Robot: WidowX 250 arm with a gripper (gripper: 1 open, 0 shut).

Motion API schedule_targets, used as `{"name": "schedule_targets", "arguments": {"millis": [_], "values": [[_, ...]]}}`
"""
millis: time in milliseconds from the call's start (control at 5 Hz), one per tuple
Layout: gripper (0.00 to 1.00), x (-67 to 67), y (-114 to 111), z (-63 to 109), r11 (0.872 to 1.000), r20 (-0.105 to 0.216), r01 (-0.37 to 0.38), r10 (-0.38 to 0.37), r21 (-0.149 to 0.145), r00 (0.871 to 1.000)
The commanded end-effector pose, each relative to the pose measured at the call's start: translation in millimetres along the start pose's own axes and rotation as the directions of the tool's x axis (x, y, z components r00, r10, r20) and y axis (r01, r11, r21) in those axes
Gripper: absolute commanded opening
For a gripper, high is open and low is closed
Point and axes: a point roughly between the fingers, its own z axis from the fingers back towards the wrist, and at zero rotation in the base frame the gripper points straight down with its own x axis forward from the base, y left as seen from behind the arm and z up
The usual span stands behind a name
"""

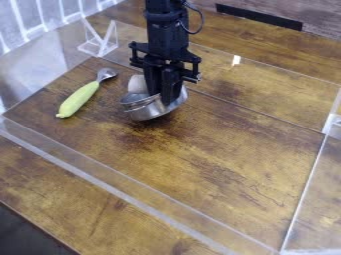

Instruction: Remove the mushroom from the silver pot and put it on the table

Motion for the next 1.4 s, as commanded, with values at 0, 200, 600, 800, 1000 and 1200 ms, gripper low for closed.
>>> {"name": "schedule_targets", "arguments": {"millis": [0, 200, 600, 800, 1000, 1200], "values": [[1.00, 6.1, 4, 26.7, 1.000, 0.080, 0.000, 0.000, -0.012, 0.997], [1.00, 7.6, 3, 34.7, 1.000, 0.096, 0.004, -0.001, -0.025, 0.995], [1.00, 11.4, 0, 30.6, 1.000, 0.091, 0.014, -0.011, -0.028, 0.996], [1.00, 12.3, -1, 26.6, 0.999, 0.082, 0.018, -0.015, -0.030, 0.997], [1.00, 13.0, -3, 22.8, 0.999, 0.074, 0.022, -0.020, -0.031, 0.997], [1.00, 14.1, -5, 19.6, 0.999, 0.068, 0.027, -0.025, -0.033, 0.997]]}}
